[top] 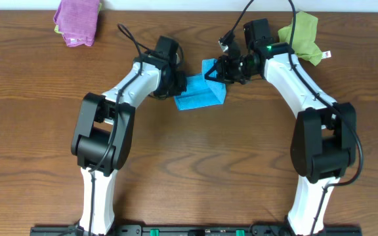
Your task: Fold the cloth
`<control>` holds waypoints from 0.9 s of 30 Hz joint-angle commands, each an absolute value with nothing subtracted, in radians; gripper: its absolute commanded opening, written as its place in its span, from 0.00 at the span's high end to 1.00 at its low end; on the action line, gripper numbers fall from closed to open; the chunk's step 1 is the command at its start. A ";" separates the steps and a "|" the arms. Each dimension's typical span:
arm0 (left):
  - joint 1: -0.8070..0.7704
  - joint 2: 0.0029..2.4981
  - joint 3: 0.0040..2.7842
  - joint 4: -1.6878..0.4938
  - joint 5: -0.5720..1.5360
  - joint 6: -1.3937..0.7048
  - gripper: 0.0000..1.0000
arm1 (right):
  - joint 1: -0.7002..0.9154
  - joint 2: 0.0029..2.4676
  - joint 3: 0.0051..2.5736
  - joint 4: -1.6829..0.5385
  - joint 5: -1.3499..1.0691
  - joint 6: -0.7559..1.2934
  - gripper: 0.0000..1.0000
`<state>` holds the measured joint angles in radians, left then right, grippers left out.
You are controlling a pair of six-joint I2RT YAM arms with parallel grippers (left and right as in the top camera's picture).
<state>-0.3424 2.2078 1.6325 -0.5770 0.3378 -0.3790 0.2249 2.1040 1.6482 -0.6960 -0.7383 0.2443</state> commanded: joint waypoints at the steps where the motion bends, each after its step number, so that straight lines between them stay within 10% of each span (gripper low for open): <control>1: -0.320 2.156 1.727 -0.585 0.394 -0.388 0.94 | 0.230 2.105 1.652 -0.704 -0.738 0.218 0.99; 27: -0.241 1.474 1.826 -1.113 0.167 -0.284 0.94 | 0.421 2.176 1.652 -0.640 -0.407 0.212 0.99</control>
<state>-0.2420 1.4906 1.8229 -1.0988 0.2203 -0.3035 0.3996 2.1384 1.6482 -0.6415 -0.4179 0.2157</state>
